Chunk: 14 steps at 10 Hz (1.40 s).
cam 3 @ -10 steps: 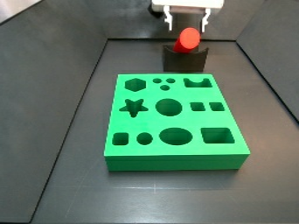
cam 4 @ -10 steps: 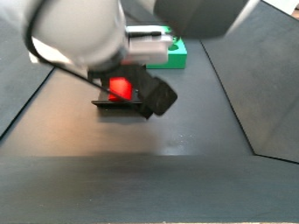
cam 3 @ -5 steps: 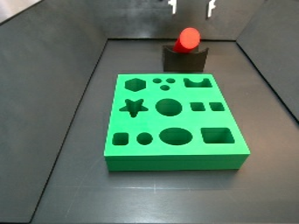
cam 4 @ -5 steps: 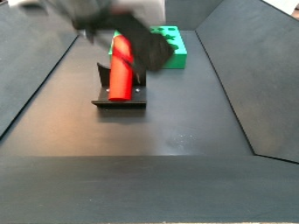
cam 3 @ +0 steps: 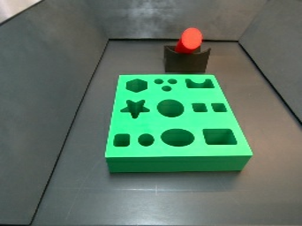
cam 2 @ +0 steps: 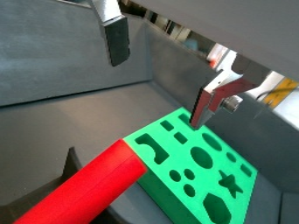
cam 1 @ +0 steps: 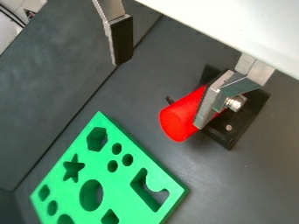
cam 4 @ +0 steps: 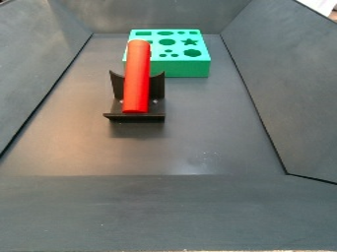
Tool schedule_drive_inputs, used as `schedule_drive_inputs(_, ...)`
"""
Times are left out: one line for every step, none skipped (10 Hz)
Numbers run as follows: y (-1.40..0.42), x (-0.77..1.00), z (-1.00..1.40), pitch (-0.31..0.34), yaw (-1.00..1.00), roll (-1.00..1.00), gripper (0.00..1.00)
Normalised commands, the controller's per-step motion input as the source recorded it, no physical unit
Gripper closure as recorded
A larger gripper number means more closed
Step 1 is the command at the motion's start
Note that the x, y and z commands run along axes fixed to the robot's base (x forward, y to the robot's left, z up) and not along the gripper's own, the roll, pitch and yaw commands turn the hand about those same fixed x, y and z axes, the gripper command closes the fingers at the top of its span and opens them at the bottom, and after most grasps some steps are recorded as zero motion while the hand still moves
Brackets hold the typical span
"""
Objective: Pick up the round object. Move up. Place the round object on the fixture. Regrasp the round object. Move to above the board. Insert the round object.
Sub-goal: Regrasp the round object.
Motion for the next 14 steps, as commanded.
schedule_drive_inputs(-0.63, -0.05, 0.20, 0.005, 0.01, 1.00, 0.00)
schedule_drive_inputs(-0.35, -0.04, 0.11, 0.000, 0.01, 1.00, 0.00)
schedule_drive_inputs(-0.13, -0.04, 0.07, -0.003, 0.01, 1.00, 0.00)
schedule_drive_inputs(-0.04, -0.03, 0.03, -0.009, 0.01, 1.00, 0.00)
schedule_drive_inputs(-0.04, -0.03, 0.03, -0.011, 0.01, 1.00, 0.00)
schedule_drive_inputs(-0.04, -0.02, 0.02, -0.018, 0.01, 1.00, 0.00)
schedule_drive_inputs(-0.03, -0.01, 0.02, -0.020, 0.01, 1.00, 0.00)
schedule_drive_inputs(-0.02, -0.01, 0.01, -0.023, 0.01, 1.00, 0.00)
schedule_drive_inputs(-0.02, -0.01, 0.01, -0.021, 0.02, 1.00, 0.00)
schedule_drive_inputs(-0.02, 0.00, 0.00, -0.015, 0.02, 1.00, 0.00)
schedule_drive_inputs(-0.02, 0.01, 0.00, -0.006, 0.02, 1.00, 0.00)
schedule_drive_inputs(-0.02, 0.02, 0.01, 0.000, 0.02, 1.00, 0.00)
schedule_drive_inputs(-0.02, 0.03, 0.00, 0.013, 0.02, 1.00, 0.00)
schedule_drive_inputs(-0.03, 0.04, 0.00, 0.024, 0.02, 1.00, 0.00)
